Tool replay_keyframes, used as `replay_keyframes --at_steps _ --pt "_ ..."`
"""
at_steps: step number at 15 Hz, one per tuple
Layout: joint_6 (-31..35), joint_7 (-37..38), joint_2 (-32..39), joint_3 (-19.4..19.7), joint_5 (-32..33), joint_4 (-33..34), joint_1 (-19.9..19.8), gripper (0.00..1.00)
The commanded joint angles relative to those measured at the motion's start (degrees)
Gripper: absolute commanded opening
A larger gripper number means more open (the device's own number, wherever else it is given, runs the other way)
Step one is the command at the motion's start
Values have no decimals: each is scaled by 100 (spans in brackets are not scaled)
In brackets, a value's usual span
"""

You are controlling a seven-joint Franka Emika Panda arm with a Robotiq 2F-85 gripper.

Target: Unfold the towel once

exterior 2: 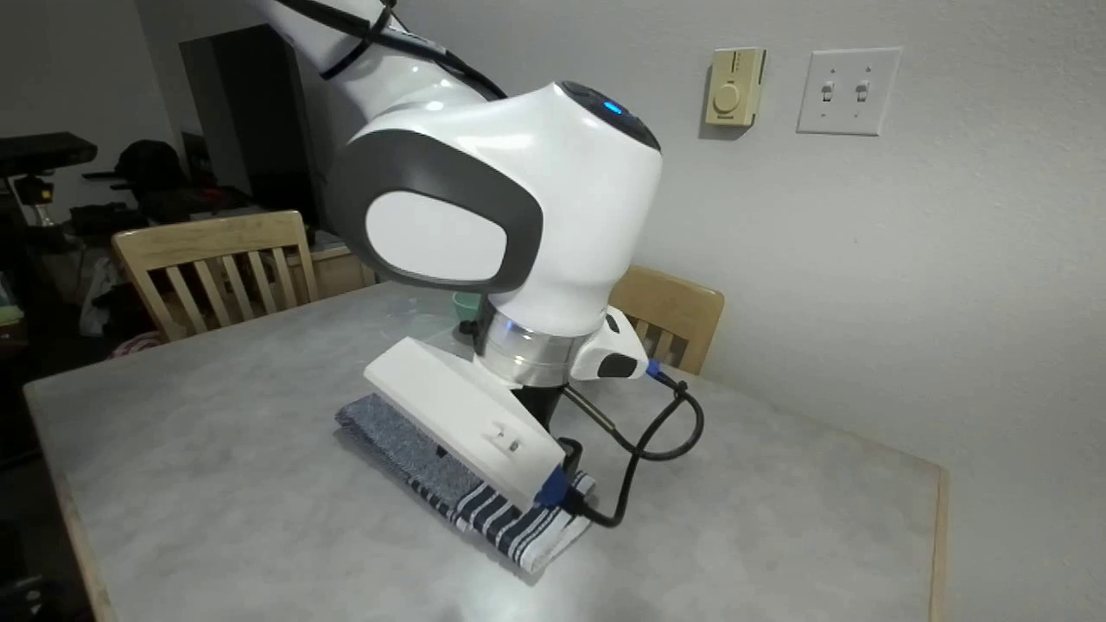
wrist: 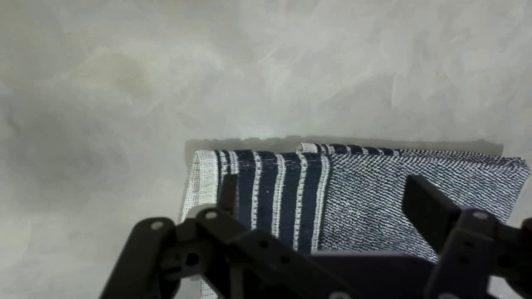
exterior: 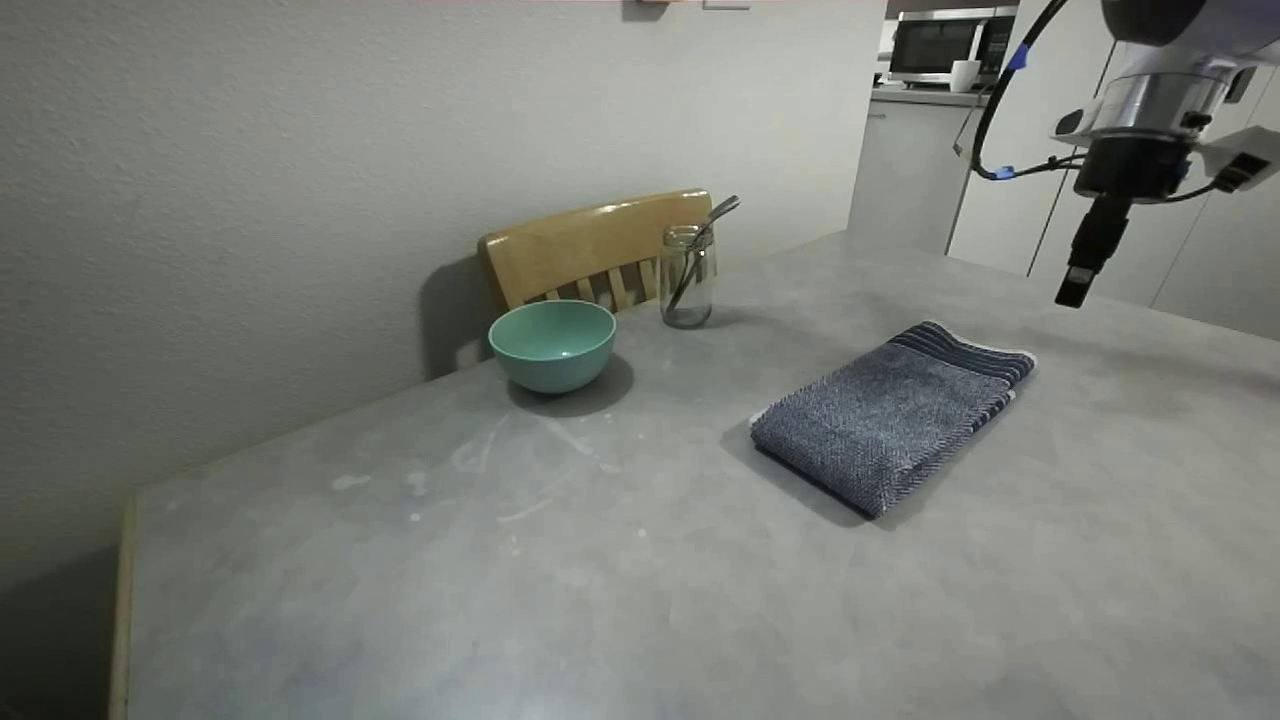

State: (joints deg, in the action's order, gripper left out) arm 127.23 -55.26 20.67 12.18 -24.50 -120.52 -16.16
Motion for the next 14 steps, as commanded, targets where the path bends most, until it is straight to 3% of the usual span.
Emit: replay_keyframes --at_steps 1,9,14 --pt "18 63 -38 -203 92 1 -207 100" --pt "1015 1005 760 -312 -15 461 -358 100" --pt "790 1078 1359 -706 -147 923 -858 100"
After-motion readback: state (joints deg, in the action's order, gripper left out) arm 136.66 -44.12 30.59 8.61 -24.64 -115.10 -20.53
